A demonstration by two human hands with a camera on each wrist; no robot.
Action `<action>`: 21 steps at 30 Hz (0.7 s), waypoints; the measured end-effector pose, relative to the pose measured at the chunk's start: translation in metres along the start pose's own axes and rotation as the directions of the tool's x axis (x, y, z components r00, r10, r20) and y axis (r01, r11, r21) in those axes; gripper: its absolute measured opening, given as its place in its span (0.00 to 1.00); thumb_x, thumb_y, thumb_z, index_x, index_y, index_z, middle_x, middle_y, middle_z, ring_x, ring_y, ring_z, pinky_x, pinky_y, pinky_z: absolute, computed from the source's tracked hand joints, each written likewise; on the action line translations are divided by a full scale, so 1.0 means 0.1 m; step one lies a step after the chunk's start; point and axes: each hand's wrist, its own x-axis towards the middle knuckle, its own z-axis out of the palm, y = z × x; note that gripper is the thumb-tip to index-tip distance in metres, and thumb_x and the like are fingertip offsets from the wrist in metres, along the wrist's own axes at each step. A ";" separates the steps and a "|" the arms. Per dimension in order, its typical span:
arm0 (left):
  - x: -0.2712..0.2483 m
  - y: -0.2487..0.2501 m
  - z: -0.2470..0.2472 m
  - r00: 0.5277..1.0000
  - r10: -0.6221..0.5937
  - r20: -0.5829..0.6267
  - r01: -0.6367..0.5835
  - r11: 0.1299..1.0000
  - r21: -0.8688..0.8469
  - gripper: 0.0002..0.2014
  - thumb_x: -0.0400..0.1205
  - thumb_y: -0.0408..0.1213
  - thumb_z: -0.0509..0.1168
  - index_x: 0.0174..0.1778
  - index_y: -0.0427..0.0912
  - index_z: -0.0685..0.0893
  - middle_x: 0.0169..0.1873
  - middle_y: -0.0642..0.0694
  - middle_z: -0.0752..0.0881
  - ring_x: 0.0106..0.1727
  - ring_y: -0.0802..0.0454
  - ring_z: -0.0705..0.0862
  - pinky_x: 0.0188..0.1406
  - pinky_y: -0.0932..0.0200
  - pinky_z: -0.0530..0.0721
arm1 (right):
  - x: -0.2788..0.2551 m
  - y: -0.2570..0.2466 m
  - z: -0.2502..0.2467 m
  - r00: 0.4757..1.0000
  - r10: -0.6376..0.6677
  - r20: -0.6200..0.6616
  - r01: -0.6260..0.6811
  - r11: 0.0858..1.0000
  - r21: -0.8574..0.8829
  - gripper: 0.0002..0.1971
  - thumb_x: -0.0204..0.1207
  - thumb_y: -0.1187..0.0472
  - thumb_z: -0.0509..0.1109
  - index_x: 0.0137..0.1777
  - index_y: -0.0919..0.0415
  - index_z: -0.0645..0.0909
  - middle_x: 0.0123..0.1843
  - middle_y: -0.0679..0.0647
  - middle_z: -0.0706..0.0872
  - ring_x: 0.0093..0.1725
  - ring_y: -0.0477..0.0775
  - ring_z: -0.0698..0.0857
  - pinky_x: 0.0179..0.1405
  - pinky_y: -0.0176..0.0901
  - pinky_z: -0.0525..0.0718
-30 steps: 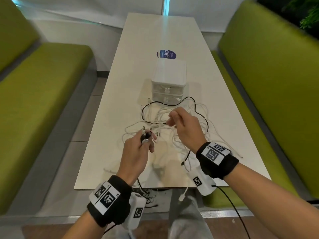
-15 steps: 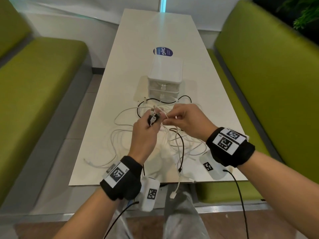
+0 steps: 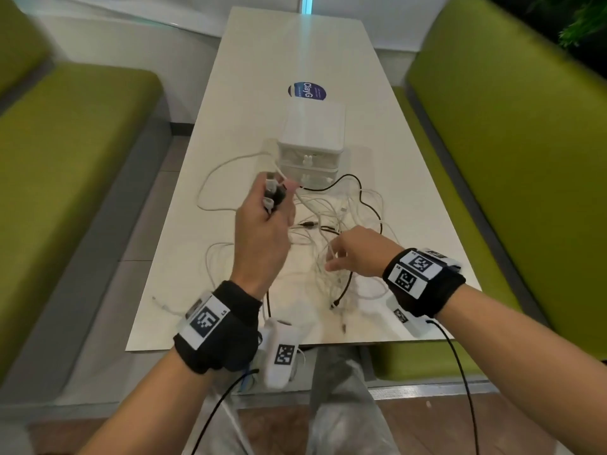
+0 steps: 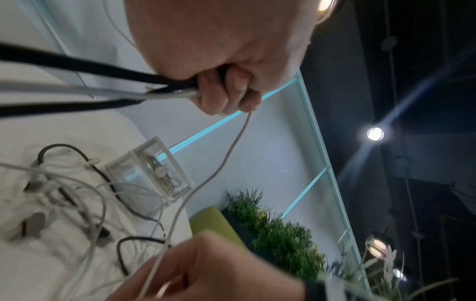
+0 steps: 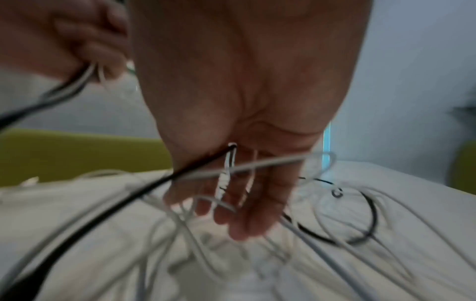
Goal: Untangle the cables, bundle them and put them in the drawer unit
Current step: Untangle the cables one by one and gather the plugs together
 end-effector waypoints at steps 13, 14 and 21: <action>0.06 0.34 -0.36 0.988 0.121 -0.091 -0.134 0.981 -0.141 0.07 0.89 0.38 0.56 0.45 0.46 0.76 0.28 0.50 0.71 0.26 0.59 0.69 0.26 0.69 0.68 | 0.27 0.05 0.05 0.875 0.161 -0.457 -0.042 0.965 0.260 0.10 0.77 0.51 0.74 0.50 0.56 0.90 0.56 0.57 0.79 0.55 0.58 0.82 0.48 0.40 0.72; 0.05 0.33 -0.38 0.992 0.110 -0.068 -0.116 0.988 -0.104 0.08 0.89 0.40 0.57 0.45 0.48 0.77 0.28 0.50 0.72 0.27 0.57 0.69 0.27 0.68 0.68 | 0.26 0.04 0.09 0.878 0.151 -0.455 -0.031 0.965 0.260 0.10 0.75 0.50 0.75 0.49 0.55 0.90 0.59 0.56 0.77 0.57 0.57 0.81 0.51 0.40 0.74; -0.04 0.40 -0.46 0.994 0.094 -0.058 -0.101 0.988 -0.116 0.09 0.89 0.41 0.57 0.44 0.48 0.77 0.29 0.49 0.73 0.27 0.57 0.71 0.27 0.70 0.69 | 0.16 -0.19 -0.02 0.657 0.076 -0.750 0.100 0.977 0.186 0.08 0.77 0.51 0.73 0.48 0.52 0.91 0.57 0.54 0.75 0.58 0.56 0.75 0.56 0.50 0.74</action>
